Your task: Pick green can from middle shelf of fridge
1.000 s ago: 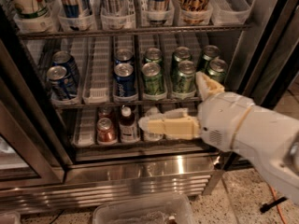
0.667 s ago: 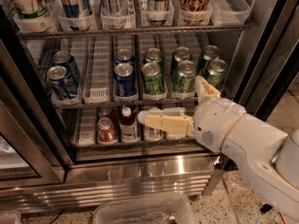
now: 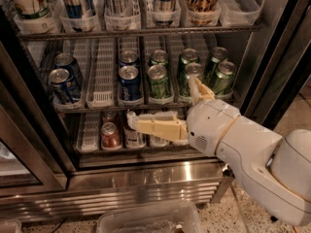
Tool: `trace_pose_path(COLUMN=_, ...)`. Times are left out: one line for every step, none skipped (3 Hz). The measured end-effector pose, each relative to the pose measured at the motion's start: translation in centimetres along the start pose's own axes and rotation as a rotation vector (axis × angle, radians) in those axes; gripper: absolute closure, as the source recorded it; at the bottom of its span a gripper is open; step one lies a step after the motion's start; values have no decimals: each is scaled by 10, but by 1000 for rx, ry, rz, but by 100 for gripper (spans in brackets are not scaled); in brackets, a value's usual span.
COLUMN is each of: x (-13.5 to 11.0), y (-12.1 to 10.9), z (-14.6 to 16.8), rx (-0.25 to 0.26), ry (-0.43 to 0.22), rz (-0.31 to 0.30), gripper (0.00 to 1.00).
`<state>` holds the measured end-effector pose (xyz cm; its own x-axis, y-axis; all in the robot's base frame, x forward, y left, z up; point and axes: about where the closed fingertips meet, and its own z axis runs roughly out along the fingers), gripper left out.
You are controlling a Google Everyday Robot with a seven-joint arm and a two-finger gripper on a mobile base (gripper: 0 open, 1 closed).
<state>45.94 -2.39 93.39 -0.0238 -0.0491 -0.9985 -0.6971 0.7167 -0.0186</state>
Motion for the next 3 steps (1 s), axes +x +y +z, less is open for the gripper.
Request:
trace_pose_path(x=6, y=-3, z=5, rx=31, ry=-18, rz=6, gripper=0)
trace_pose_path(x=19, y=-35, z=-9, rx=161, ry=-62, rz=113, gripper=0)
trace_pose_path(x=17, y=-58, z=-31, rx=253, ry=-82, rz=111, gripper=0)
